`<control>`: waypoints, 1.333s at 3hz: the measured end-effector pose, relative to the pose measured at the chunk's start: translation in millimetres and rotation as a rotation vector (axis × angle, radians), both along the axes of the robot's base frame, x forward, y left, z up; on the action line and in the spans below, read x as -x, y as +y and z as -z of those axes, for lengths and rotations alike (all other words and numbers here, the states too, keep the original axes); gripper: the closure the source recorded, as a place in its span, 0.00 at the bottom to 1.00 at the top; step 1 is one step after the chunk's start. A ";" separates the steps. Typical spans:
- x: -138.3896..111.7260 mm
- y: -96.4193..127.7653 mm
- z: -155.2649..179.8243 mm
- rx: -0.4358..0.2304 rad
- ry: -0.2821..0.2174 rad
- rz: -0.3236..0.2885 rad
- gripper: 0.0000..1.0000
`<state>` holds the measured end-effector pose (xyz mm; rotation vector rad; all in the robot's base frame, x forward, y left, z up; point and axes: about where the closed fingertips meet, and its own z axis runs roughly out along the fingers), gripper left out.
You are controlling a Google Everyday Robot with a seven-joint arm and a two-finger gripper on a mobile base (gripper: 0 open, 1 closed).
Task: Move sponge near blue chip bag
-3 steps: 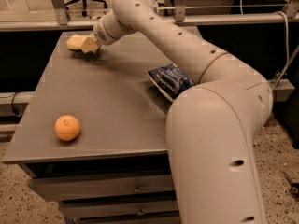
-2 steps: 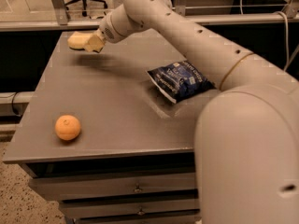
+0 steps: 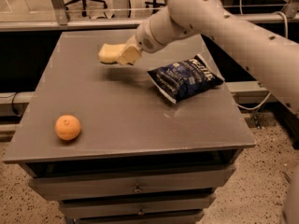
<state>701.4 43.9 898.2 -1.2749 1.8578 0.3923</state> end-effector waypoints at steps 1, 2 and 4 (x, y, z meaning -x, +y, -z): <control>30.0 -44.6 16.2 0.042 0.022 0.019 1.00; 67.0 -95.0 12.5 0.063 0.043 0.081 1.00; 96.4 -128.7 5.5 0.090 0.045 0.125 1.00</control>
Offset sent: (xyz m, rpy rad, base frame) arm -0.1014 -0.1506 -0.0047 -0.0877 0.0610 -0.1577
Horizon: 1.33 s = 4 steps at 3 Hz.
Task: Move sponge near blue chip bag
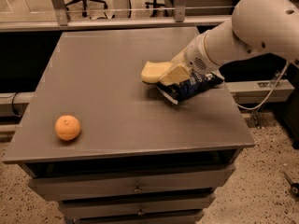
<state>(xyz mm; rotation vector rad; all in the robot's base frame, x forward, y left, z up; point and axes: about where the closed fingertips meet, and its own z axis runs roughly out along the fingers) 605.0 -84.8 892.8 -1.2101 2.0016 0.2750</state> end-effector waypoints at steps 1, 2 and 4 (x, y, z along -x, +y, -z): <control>25.1 -35.7 -1.0 0.014 0.001 0.067 1.00; 68.6 -101.9 4.1 0.011 0.012 0.184 1.00; 115.1 -172.5 -22.8 -0.023 -0.043 0.263 1.00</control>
Offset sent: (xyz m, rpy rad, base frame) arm -0.0970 -0.1585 -0.0117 -0.0091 0.0266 -0.2881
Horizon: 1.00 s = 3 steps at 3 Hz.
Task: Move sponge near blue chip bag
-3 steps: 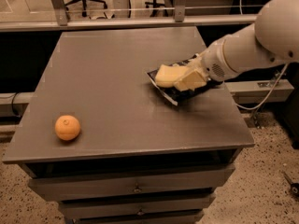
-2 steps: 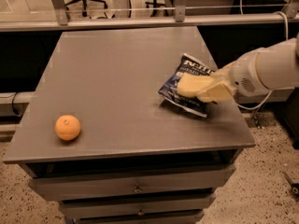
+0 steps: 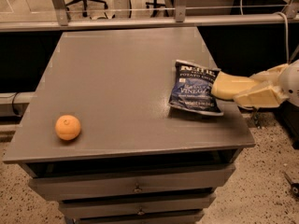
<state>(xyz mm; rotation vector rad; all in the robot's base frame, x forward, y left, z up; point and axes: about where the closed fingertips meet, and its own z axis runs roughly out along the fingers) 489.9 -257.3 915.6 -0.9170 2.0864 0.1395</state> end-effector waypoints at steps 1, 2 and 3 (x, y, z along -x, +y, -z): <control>7.6 -14.4 -8.7 0.007 -0.023 -0.018 1.00; 10.9 -14.1 14.4 0.043 -0.005 -0.072 1.00; 16.9 -23.0 33.8 0.065 0.003 -0.098 1.00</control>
Offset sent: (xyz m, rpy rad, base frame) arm -0.0105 -0.0137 -0.0276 -0.0685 0.0074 0.1096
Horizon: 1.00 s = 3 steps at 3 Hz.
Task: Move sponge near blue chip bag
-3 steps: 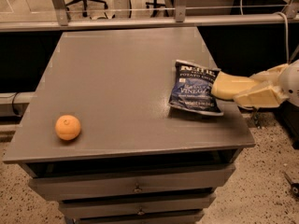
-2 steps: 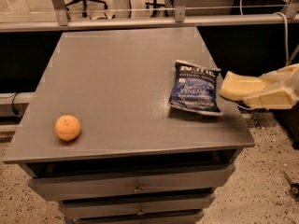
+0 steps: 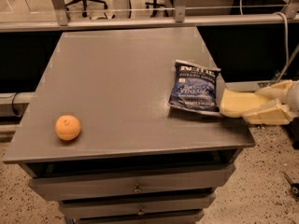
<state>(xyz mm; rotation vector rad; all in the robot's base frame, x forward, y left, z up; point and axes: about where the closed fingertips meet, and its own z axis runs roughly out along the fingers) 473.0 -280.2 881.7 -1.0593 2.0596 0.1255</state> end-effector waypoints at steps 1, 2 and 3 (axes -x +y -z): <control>-15.3 21.8 9.9 -0.008 -0.023 -0.057 1.00; -32.4 45.7 5.7 -0.020 -0.053 -0.097 1.00; -53.4 79.8 6.9 -0.040 -0.066 -0.136 1.00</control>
Offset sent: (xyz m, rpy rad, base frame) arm 0.0535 0.0704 -0.0027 0.0394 -0.0881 0.1385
